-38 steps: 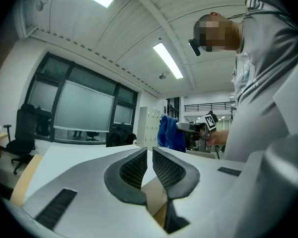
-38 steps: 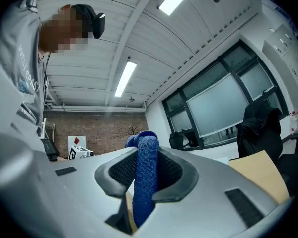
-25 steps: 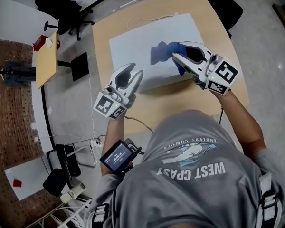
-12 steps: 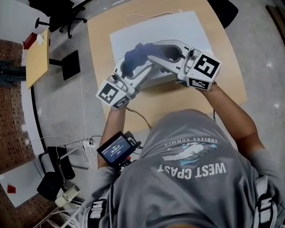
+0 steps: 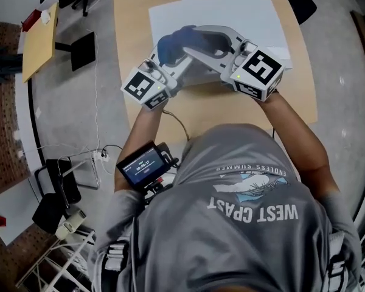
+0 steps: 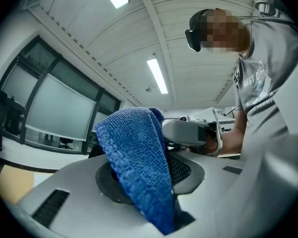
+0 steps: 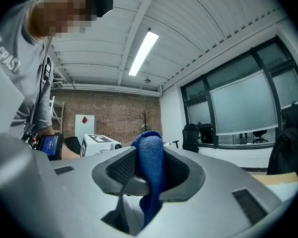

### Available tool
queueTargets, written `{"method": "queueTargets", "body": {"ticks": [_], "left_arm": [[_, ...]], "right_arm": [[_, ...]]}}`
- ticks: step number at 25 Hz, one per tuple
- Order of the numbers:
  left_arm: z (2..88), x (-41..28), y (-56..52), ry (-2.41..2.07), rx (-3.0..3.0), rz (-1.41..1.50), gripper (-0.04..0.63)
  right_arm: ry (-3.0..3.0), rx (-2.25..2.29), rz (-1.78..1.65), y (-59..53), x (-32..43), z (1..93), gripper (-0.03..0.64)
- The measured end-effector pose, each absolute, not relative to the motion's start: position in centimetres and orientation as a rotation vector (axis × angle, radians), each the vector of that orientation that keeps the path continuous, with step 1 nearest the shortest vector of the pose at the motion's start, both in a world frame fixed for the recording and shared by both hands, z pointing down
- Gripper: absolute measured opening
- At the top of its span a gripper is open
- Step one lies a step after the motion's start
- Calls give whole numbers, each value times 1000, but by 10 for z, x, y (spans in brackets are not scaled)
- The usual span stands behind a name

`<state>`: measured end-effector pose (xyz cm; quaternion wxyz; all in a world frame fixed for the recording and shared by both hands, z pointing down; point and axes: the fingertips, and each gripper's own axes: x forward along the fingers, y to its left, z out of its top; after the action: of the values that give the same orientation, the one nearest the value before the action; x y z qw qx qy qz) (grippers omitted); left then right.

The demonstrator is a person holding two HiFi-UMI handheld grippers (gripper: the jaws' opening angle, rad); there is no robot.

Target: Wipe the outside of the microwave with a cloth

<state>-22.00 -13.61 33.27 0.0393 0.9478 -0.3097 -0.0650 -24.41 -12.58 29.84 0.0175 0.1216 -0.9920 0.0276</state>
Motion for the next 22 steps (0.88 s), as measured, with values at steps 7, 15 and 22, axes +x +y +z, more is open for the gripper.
{"method": "queueTargets", "body": {"ticks": [7,15,22], "left_arm": [[370,-249,-129,-1058,2851,-196,97],[395,-299,-145,-1275,2758,-99,92],[450,-376,-167,-1610,2566,134,92]], "right_arm": [[-3080,508,64,-122,-250,327,187],[-3093,755,82,-131,-200,320,186],[-2954,1039,184,-137,-120,345,186]]}}
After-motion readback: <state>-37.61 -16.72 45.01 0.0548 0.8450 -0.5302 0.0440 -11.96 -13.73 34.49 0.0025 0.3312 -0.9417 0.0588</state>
